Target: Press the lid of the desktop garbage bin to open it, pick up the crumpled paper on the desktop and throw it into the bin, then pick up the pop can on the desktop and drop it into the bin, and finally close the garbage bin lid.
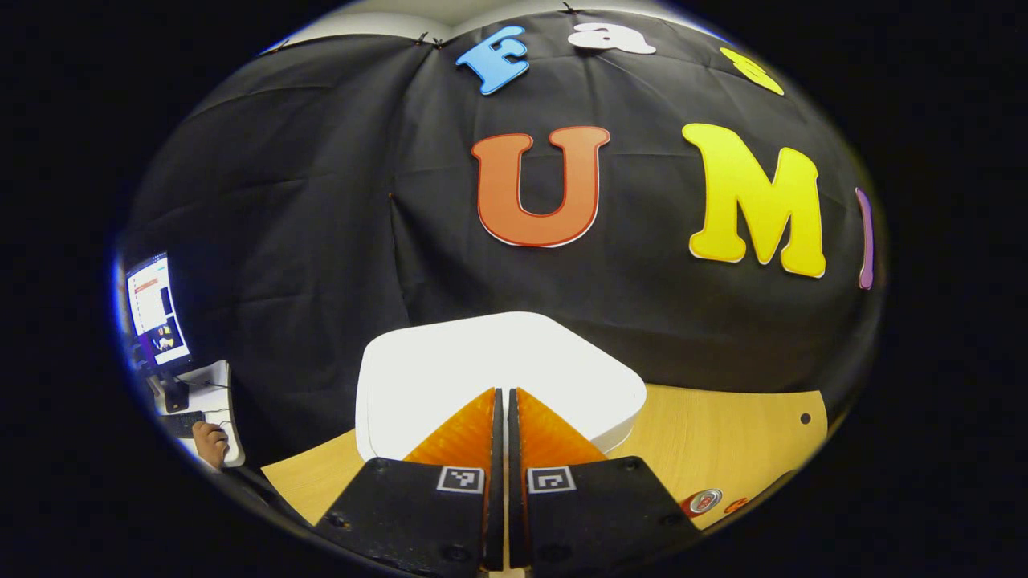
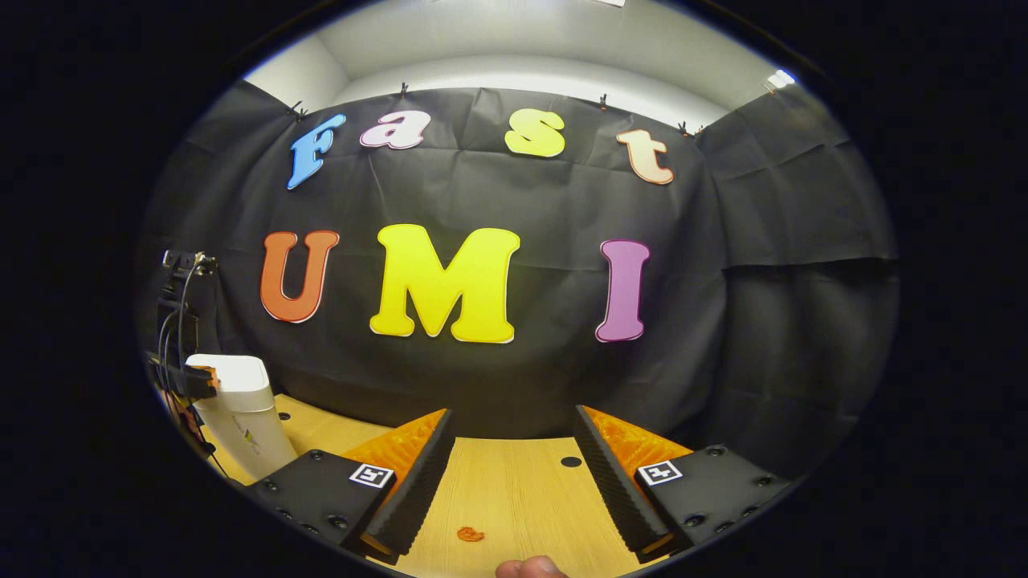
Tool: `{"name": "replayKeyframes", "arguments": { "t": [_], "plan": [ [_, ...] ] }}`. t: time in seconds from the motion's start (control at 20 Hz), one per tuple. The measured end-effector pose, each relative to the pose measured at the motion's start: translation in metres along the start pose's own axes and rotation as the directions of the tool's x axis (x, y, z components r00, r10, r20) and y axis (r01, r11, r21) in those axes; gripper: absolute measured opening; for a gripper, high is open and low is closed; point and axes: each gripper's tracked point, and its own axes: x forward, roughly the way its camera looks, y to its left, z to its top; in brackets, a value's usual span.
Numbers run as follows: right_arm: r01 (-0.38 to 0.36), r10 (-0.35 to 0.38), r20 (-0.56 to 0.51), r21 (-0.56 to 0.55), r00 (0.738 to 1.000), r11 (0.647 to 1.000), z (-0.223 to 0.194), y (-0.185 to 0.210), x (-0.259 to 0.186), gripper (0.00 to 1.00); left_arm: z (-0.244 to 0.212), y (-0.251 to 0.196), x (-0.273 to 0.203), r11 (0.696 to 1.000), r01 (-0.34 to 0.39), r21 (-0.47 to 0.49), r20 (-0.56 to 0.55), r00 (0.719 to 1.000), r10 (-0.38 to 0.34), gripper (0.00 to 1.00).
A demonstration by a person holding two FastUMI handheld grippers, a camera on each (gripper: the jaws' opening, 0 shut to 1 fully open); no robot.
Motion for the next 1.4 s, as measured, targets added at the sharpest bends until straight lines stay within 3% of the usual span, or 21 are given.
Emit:
{"name": "replayKeyframes", "arguments": {
  "t": [0.15, 0.25, 0.4, 0.5, 0.6, 0.65, 0.8, 0.95, 1.15, 1.4],
  "plan": [
    [-0.029, 0.029, -0.002, -0.015, 1.0, 0.999, 0.002, 0.004, -0.001, 0.94, 0.016, 0.004, -0.006, 1.0, -0.022, 0.023, 0.052, 0.998, 0.02, 0.05],
    [-0.023, 0.023, 0.022, -0.026, 0.999, 0.999, 0.011, 0.0, -0.003, 0.94, 0.031, -0.004, -0.016, 1.0, 0.018, -0.009, 0.072, 0.997, -0.017, 0.06],
    [-0.018, 0.018, 0.033, -0.014, 0.999, 1.0, 0.014, 0.0, -0.005, 0.94, 0.077, -0.015, -0.032, 0.996, 0.082, -0.028, 0.192, 0.978, -0.075, 0.05],
    [-0.019, 0.019, 0.039, -0.005, 0.999, 1.0, 0.017, 0.002, -0.005, 0.94, 0.08, -0.022, -0.037, 0.992, 0.116, -0.039, 0.174, 0.979, -0.107, 0.06],
    [-0.025, 0.026, 0.059, -0.011, 0.998, 1.0, 0.022, 0.004, -0.008, 0.94, 0.083, -0.024, -0.04, 0.99, 0.14, -0.021, 0.178, 0.975, -0.134, 0.2],
    [-0.031, 0.031, 0.067, -0.01, 0.997, 0.999, 0.025, 0.006, -0.008, 0.94, 0.086, -0.025, -0.043, 0.988, 0.157, -0.013, 0.184, 0.971, -0.152, 0.33],
    [-0.032, 0.032, 0.077, 0.003, 0.997, 0.999, 0.026, 0.006, -0.009, 0.93, 0.093, -0.032, -0.055, 0.981, 0.194, 0.002, 0.208, 0.959, -0.19, 0.49],
    [-0.028, 0.026, 0.068, 0.019, 0.997, 0.999, 0.021, 0.003, -0.009, 0.94, 0.1, -0.041, -0.067, 0.975, 0.223, 0.019, 0.249, 0.943, -0.221, 0.79],
    [-0.016, 0.015, 0.06, 0.016, 0.998, 1.0, 0.012, -0.001, -0.008, 0.94, 0.096, -0.052, -0.084, 0.962, 0.27, 0.043, 0.261, 0.926, -0.272, 0.91],
    [-0.039, 0.039, 0.024, 0.021, 0.999, 0.999, -0.011, 0.002, -0.007, 0.94, 0.08, -0.064, -0.107, 0.935, 0.346, 0.073, 0.26, 0.899, -0.353, 0.95]
  ]
}}
